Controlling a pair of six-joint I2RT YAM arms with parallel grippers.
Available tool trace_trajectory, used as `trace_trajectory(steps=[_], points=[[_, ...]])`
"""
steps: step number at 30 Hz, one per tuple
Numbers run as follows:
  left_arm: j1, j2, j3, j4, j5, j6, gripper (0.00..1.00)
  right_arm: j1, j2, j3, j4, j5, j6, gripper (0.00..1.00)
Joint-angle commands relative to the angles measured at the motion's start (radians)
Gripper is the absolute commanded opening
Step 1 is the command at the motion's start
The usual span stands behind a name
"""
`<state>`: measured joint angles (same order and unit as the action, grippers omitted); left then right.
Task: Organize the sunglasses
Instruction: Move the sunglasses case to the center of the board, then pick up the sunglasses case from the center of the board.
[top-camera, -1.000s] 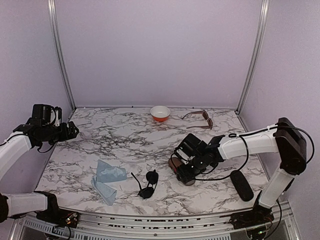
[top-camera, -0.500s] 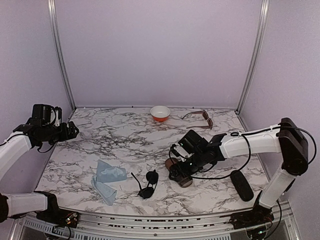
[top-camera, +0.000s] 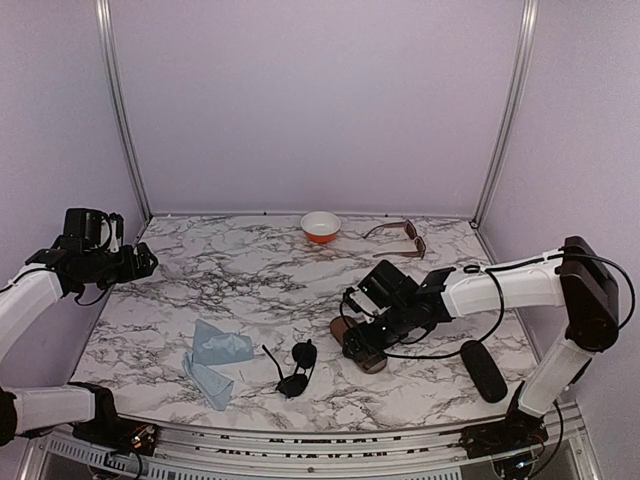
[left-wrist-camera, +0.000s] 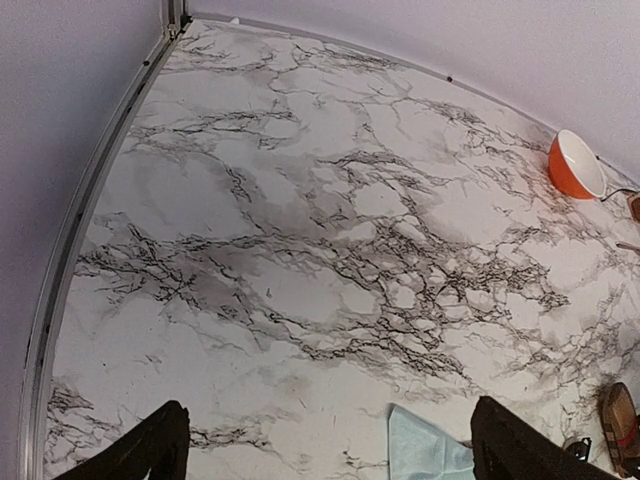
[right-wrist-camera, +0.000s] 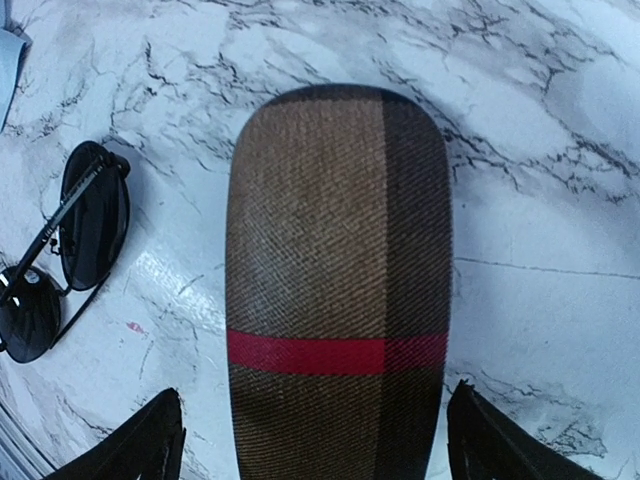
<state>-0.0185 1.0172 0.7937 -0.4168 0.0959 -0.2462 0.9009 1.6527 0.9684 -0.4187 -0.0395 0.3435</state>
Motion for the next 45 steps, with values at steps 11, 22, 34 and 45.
trace_trajectory(steps=[11,22,34,45], points=[[0.004,-0.011,-0.01,-0.007,-0.023,0.006,0.99,0.007,-0.014,-0.041,0.041,0.002,-0.05,0.65],[0.004,0.001,-0.008,-0.008,-0.014,0.004,0.99,0.007,0.009,-0.05,0.05,0.021,-0.054,0.7],[0.003,0.002,-0.007,-0.008,-0.003,0.005,0.99,0.006,0.001,-0.032,0.043,0.026,-0.061,0.54],[0.002,0.009,0.012,0.029,0.166,-0.046,0.99,0.006,-0.065,0.117,0.042,0.078,-0.075,0.53]])
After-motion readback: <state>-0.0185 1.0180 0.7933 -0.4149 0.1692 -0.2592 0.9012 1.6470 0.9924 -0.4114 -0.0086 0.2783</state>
